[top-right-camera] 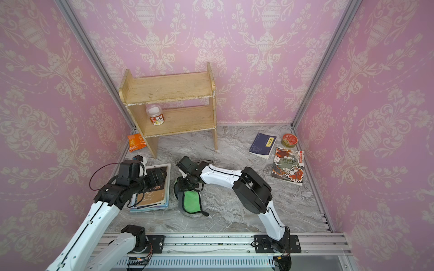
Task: Wipe the cover of the book
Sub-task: Move the book to the center of the board.
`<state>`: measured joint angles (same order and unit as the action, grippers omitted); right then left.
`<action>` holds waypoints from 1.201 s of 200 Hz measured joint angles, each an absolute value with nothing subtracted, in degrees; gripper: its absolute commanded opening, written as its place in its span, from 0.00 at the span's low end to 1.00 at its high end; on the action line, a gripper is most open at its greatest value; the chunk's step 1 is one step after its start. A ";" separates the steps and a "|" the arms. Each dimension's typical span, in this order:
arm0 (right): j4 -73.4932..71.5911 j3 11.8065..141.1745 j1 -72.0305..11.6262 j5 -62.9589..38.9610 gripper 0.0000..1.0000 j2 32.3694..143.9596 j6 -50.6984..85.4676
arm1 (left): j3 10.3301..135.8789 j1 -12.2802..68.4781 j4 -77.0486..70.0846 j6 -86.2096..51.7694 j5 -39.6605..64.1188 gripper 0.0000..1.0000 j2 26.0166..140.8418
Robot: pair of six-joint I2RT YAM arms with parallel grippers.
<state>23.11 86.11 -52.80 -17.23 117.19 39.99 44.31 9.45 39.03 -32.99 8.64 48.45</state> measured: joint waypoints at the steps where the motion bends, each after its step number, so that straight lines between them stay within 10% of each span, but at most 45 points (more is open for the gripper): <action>1: 22.87 85.45 -52.58 -17.06 0.00 116.73 40.12 | 44.29 9.45 38.92 -33.04 8.73 0.99 48.53; 116: 13.74 47.16 -37.19 -8.23 0.00 90.24 43.31 | 44.66 32.73 13.50 -38.92 1.69 0.99 72.42; 240: 28.91 49.71 -0.69 6.92 0.00 70.22 41.58 | 60.55 46.70 -13.08 -36.16 7.18 0.99 103.94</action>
<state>28.91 49.71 -0.69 6.92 70.22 41.58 60.55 46.70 -13.08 -36.16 7.18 103.94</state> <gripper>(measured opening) 0.101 0.994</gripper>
